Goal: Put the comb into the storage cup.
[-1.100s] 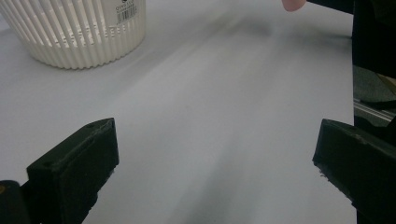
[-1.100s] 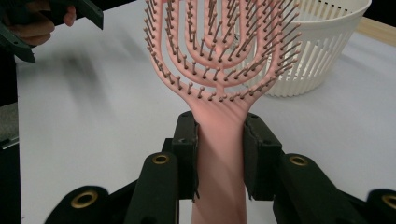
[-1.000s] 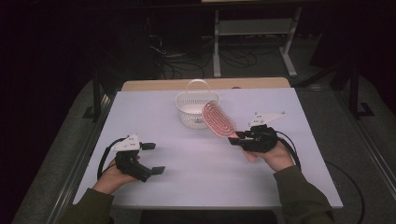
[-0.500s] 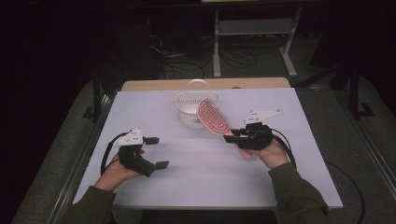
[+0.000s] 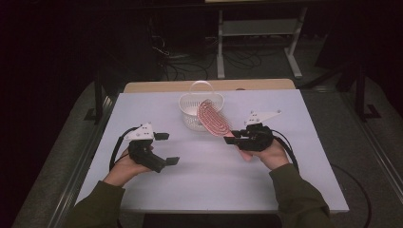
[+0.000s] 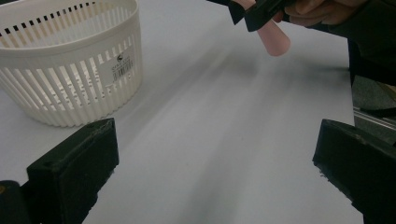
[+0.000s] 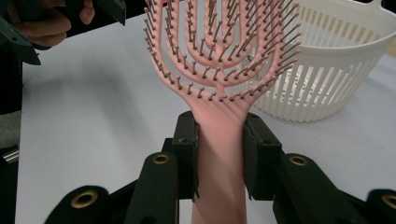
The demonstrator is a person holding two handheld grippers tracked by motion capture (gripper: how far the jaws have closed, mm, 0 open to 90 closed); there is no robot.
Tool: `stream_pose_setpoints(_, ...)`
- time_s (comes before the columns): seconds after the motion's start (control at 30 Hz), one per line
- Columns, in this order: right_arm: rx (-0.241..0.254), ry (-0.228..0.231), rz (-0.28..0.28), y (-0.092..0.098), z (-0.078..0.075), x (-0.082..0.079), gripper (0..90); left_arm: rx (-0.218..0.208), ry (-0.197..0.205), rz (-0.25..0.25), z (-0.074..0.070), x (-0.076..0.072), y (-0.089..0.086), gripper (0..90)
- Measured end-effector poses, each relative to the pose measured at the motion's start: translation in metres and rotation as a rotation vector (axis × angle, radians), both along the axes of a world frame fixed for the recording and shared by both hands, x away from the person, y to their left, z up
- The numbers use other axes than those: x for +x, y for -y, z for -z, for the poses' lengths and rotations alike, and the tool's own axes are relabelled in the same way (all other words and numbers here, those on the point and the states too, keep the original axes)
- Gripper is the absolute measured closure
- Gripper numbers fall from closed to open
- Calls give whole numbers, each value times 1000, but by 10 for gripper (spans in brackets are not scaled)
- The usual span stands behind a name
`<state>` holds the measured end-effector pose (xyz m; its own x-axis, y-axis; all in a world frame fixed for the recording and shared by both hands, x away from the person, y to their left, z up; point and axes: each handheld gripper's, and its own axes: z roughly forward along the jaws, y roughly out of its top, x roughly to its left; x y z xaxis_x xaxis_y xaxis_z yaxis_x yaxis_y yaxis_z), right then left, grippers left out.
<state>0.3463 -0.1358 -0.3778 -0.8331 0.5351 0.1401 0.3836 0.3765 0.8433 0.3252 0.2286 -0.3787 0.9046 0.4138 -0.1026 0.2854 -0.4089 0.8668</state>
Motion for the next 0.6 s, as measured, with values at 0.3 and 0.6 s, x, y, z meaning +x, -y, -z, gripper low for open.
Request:
stream_pose_setpoints(0.3, 14, 10, -10, -5, -1, 3, 683, -6, -10, -3, 1, 9, 13, 0)
stream_pose_setpoints(0.6, 69, 31, -8, -13, -3, 9, 683, -27, -19, -17, -4, 22, 24, 0)
